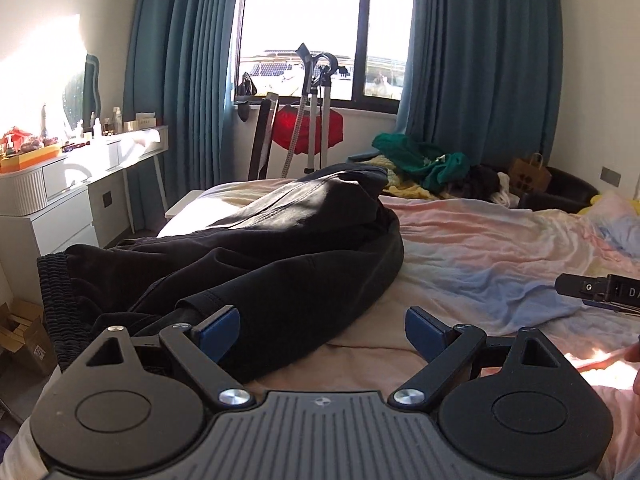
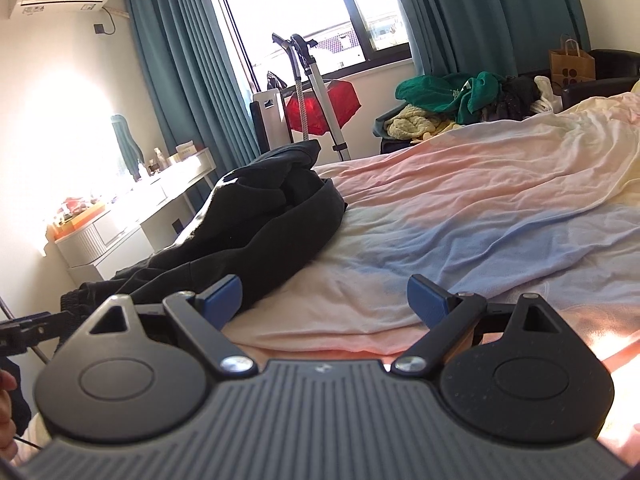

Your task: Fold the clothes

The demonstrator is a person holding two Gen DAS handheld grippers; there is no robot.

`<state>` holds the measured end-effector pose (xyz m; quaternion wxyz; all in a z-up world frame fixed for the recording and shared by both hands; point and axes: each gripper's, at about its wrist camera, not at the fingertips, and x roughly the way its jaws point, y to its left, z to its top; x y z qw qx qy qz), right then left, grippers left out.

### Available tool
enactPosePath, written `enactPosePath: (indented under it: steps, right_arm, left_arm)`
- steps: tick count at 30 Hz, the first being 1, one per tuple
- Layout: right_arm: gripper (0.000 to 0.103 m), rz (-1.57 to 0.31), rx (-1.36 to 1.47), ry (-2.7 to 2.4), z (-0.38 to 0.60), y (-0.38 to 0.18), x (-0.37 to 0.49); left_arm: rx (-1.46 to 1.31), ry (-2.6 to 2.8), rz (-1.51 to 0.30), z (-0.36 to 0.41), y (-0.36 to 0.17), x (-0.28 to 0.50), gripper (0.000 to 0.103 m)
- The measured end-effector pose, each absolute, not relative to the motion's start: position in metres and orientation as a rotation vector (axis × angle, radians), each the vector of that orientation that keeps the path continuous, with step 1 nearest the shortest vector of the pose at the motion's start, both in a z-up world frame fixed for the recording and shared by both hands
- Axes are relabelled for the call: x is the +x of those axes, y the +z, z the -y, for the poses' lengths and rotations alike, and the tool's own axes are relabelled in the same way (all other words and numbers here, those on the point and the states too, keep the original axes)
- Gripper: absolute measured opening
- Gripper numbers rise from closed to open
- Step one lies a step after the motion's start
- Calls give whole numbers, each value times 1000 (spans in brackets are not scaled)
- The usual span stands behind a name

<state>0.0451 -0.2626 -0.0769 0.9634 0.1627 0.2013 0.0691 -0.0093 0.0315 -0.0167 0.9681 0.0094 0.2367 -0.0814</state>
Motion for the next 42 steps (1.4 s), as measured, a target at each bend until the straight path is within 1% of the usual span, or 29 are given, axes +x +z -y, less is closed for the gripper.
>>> enactPosePath:
  steps: [2,8,12,17,21,27,30,33,34,35,36,37,38,42]
  right_arm:
    - [91,-400,322,123,263,-75,44]
    - [91,-396,340,68,274,-74,44]
    - [91,-423,437,14,293,-79,49]
    - [91,-431,530,-24,311,-90,58]
    - [91,-494,585,-13,318,-110,81]
    - [91,-577,648,-58,328,-144,115]
    - [91,-599,679,-75,335,-158,127]
    - [91,-621,702,-84,339,-171,133]
    - [91,-629,711,-84,340,-174,135]
    - [91,-637,720,-85,341,-177,136]
    - [91,-636,721,-86,341,-178,137]
    - [91,-630,722,-85,341,-177,137]
    - [91,-626,717,-80,341,-177,137]
    - [91,-615,705,-86,341,-174,139]
  left_arm:
    - [44,-197,-495,-19,-21,2,89]
    - [186,-237,-484,31,-38,64,86]
    - [301,-315,-412,74,-57,111,87]
    - [397,-278,-370,135,-81,175,87]
    - [507,-234,-356,178,-101,231,86]
    - [675,-228,-449,232,-137,313,71]
    - [702,-190,-527,247,-155,346,70]
    - [743,-149,-565,253,-168,363,57]
    - [742,-142,-567,252,-168,364,43]
    - [741,-135,-568,250,-168,365,32]
    - [740,-128,-570,249,-168,366,25]
    - [735,-123,-570,248,-166,365,11]
    - [723,-122,-569,247,-161,361,7]
    - [687,-179,-525,247,-133,330,4]
